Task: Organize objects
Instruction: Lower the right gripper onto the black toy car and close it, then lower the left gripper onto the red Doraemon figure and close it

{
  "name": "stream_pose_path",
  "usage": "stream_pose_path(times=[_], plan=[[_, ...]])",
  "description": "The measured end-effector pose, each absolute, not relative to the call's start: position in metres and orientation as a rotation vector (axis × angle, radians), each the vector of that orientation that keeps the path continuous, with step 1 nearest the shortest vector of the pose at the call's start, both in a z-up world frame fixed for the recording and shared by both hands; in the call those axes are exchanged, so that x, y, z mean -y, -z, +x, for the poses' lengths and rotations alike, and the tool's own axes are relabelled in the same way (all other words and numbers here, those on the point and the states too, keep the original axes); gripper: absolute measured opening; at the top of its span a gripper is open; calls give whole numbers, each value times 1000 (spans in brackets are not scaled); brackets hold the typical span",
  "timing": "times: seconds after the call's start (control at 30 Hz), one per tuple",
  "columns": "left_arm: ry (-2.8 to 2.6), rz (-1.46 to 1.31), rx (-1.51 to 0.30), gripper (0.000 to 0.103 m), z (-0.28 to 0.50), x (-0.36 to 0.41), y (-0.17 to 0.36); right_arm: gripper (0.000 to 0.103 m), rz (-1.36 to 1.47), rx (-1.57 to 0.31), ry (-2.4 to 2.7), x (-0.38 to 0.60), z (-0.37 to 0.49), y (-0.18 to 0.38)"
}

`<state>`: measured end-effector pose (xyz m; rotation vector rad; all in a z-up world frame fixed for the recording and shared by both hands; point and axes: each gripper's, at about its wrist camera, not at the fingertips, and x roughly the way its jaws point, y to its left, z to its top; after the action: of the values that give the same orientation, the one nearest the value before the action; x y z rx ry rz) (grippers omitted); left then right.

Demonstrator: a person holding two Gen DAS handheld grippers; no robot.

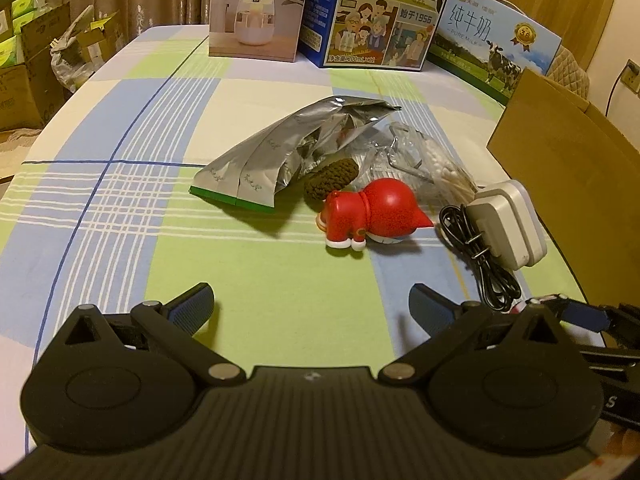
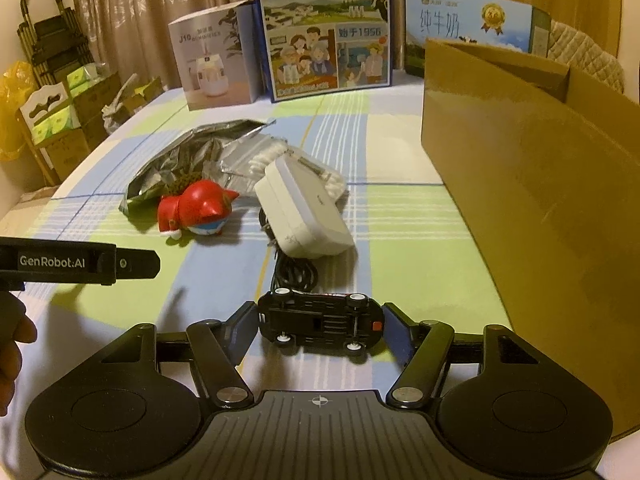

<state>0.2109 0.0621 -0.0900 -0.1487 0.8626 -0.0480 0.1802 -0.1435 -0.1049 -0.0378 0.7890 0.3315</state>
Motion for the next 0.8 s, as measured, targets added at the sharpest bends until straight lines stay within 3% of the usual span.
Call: stream_pose_path(times=[0.8], plan=[[106,-165,-773,96,245,-47,87,63,-32,-784,-348,154,222,88]])
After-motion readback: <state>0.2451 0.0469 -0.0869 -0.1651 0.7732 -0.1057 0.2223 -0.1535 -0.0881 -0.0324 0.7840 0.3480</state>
